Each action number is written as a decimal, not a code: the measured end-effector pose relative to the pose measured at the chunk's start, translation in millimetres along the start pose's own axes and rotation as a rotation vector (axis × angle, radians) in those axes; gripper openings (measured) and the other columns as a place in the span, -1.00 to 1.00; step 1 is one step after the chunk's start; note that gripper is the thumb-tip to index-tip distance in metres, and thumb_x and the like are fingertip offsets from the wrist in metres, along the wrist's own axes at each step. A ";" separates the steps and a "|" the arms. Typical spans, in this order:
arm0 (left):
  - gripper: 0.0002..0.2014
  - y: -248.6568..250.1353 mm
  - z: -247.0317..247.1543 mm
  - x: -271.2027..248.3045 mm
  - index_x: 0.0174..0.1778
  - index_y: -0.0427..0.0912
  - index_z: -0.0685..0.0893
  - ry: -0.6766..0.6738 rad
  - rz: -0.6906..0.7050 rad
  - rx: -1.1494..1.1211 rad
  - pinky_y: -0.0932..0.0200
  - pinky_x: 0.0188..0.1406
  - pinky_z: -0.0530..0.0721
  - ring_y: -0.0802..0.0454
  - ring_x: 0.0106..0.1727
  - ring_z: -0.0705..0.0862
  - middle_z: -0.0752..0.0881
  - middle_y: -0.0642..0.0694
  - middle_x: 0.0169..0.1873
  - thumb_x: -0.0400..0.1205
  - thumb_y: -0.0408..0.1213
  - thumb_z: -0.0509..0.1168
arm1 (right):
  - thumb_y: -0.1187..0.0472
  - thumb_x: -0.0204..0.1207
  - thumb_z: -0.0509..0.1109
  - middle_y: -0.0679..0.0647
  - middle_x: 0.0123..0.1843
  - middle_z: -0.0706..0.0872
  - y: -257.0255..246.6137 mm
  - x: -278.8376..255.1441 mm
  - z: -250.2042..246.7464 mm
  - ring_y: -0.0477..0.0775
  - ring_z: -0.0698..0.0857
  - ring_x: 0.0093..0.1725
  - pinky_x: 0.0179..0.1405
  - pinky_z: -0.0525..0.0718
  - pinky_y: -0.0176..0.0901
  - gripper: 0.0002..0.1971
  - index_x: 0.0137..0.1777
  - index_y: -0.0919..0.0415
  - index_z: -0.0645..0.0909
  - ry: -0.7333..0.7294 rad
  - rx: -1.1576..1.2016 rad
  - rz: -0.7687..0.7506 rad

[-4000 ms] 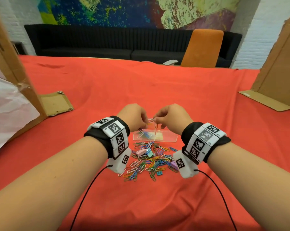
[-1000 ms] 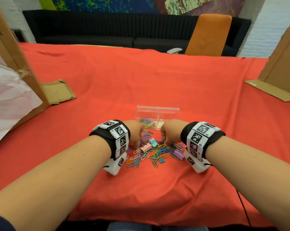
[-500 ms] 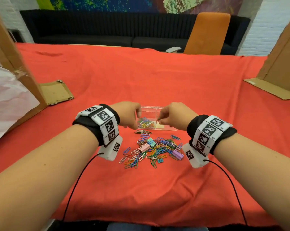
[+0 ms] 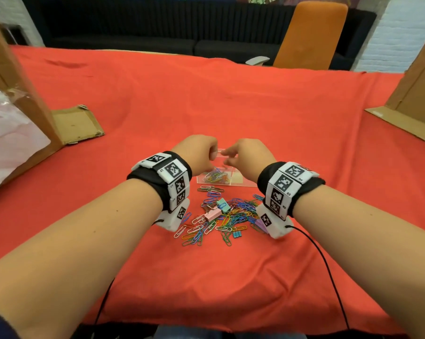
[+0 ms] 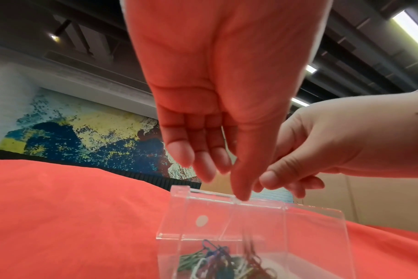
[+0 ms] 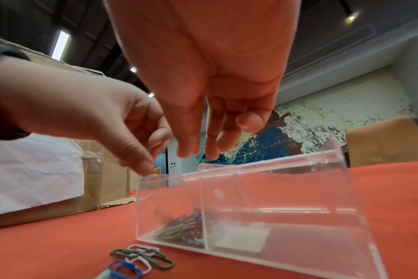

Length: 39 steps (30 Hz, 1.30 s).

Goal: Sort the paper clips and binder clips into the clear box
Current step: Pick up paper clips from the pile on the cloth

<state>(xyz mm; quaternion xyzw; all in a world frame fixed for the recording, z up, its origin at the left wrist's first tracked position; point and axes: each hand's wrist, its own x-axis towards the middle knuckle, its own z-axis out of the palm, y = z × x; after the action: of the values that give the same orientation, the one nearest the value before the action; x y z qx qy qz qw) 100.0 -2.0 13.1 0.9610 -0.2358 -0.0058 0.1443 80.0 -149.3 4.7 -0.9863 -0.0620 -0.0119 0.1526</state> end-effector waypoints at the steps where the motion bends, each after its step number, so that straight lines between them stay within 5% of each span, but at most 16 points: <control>1: -0.84 -0.6 -0.5 -3.1 -0.27 -0.08 0.59 -0.012 0.008 0.005 0.18 -0.24 0.48 -0.06 -0.22 0.59 0.59 0.02 -0.35 0.41 -0.39 0.43 | 0.10 0.52 0.40 0.09 0.20 0.79 0.8 -2.1 -1.1 0.16 0.70 0.23 0.19 0.59 -0.09 -0.71 0.23 0.01 0.73 0.008 0.006 -0.018; 4: -0.88 -3.6 -1.6 -14.1 -0.13 -0.14 0.77 -0.130 0.033 0.049 0.26 -0.23 0.43 0.01 -0.22 0.61 0.71 0.00 -0.32 0.45 -0.38 0.42 | 0.10 0.50 0.42 0.08 0.05 0.81 -0.3 -13.1 -8.8 0.13 0.71 0.06 -0.03 0.54 -0.16 -0.79 0.08 0.06 0.79 -0.043 0.018 -0.076; 6: -0.76 -4.8 0.6 -21.2 0.06 -0.10 0.79 -0.271 0.066 0.118 0.27 -0.17 0.45 -0.04 -0.07 0.70 0.81 -0.07 -0.07 0.49 -0.33 0.41 | 0.12 0.49 0.44 0.08 0.00 0.81 0.5 -22.2 -14.4 0.05 0.65 -0.10 -0.19 0.45 -0.25 -0.81 0.05 0.11 0.79 -0.176 -0.050 -0.085; 9: -0.56 -6.7 10.3 -28.2 0.39 -0.02 0.61 -0.442 0.096 0.218 0.19 0.11 0.52 -0.08 0.28 0.64 0.68 -0.08 0.29 0.56 -0.19 0.38 | 0.13 0.47 0.49 0.10 0.06 0.83 7.8 -30.6 -14.1 0.01 0.65 -0.14 -0.38 0.50 -0.29 -0.76 0.08 0.20 0.79 -0.370 -0.192 -0.001; 12: -0.45 -4.9 19.3 -30.8 0.55 -0.03 0.43 -0.506 0.090 0.309 0.04 0.33 0.55 -0.16 0.38 0.56 0.56 -0.14 0.40 0.61 -0.11 0.32 | 0.09 0.46 0.49 0.16 0.05 0.81 16.8 -33.9 -8.3 0.17 0.75 0.02 -0.07 0.71 -0.15 -0.68 0.06 0.34 0.75 -0.421 -0.344 0.094; 15: -0.53 -3.2 21.7 -31.4 0.49 -0.12 0.50 -0.489 0.104 0.308 0.02 0.30 0.58 -0.16 0.34 0.58 0.60 -0.16 0.35 0.63 -0.17 0.28 | 0.10 0.47 0.47 0.17 -0.17 0.76 16.7 -38.4 -3.8 0.22 0.71 -0.05 -0.14 0.59 -0.16 -0.75 -0.19 0.34 0.72 -0.442 -0.372 0.109; 19: -0.65 -3.0 21.4 -31.3 0.30 -0.13 0.68 -0.447 0.072 0.193 0.22 -0.01 0.52 -0.08 0.22 0.67 0.73 -0.11 0.21 0.58 -0.25 0.37 | 0.20 0.45 0.48 0.17 0.08 0.83 9.0 -42.6 5.6 0.19 0.77 0.10 0.06 0.73 -0.11 -0.74 0.09 0.31 0.77 -0.415 -0.333 0.031; 25: -0.78 0.6 28.0 -30.3 0.09 -0.22 0.76 -0.397 0.018 0.115 0.22 -0.09 0.49 -0.10 0.12 0.72 0.79 -0.15 0.07 0.54 -0.35 0.40 | 0.27 0.48 0.40 0.21 0.04 0.83 -1.4 -42.4 12.9 0.22 0.77 0.06 0.08 0.77 0.01 -0.80 0.02 0.32 0.78 -0.374 -0.276 -0.032; 28: -0.80 2.2 28.7 -31.5 0.02 -0.25 0.79 -0.397 -0.012 0.101 0.17 -0.12 0.56 -0.08 -0.10 0.67 0.73 -0.15 -0.17 0.51 -0.41 0.38 | 0.30 0.48 0.35 0.23 0.01 0.83 -0.9 -43.0 11.9 0.23 0.78 0.03 0.05 0.78 0.01 -0.80 -0.02 0.34 0.78 -0.350 -0.258 -0.014; 32: -0.83 1.1 27.1 -33.3 -0.06 -0.25 0.80 -0.429 -0.040 0.064 0.23 -0.41 0.52 -0.01 -0.23 0.62 0.67 -0.07 -0.34 0.46 -0.42 0.39 | 0.35 0.44 0.35 0.20 0.00 0.84 -0.9 -45.5 1.7 0.20 0.78 0.03 0.02 0.74 -0.07 -0.81 -0.06 0.32 0.79 -0.300 -0.187 -0.008; 39: -0.82 -2.3 3.7 -30.0 -0.12 -0.12 0.67 -0.277 -0.005 -0.055 0.31 -0.45 0.46 0.17 -0.46 0.52 0.60 0.07 -0.43 0.45 -0.47 0.34 | 0.31 0.44 0.43 0.14 -0.04 0.85 -4.6 -34.9 -19.4 0.04 0.66 -0.18 -0.14 0.55 -0.24 -0.86 -0.06 0.22 0.79 -0.078 0.059 -0.016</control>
<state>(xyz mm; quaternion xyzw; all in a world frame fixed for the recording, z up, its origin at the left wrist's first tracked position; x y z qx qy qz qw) 74.1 12.6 7.2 0.9473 -0.2507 -0.1450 0.1366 44.7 -154.9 23.1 -0.9806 -0.0760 0.0272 0.1787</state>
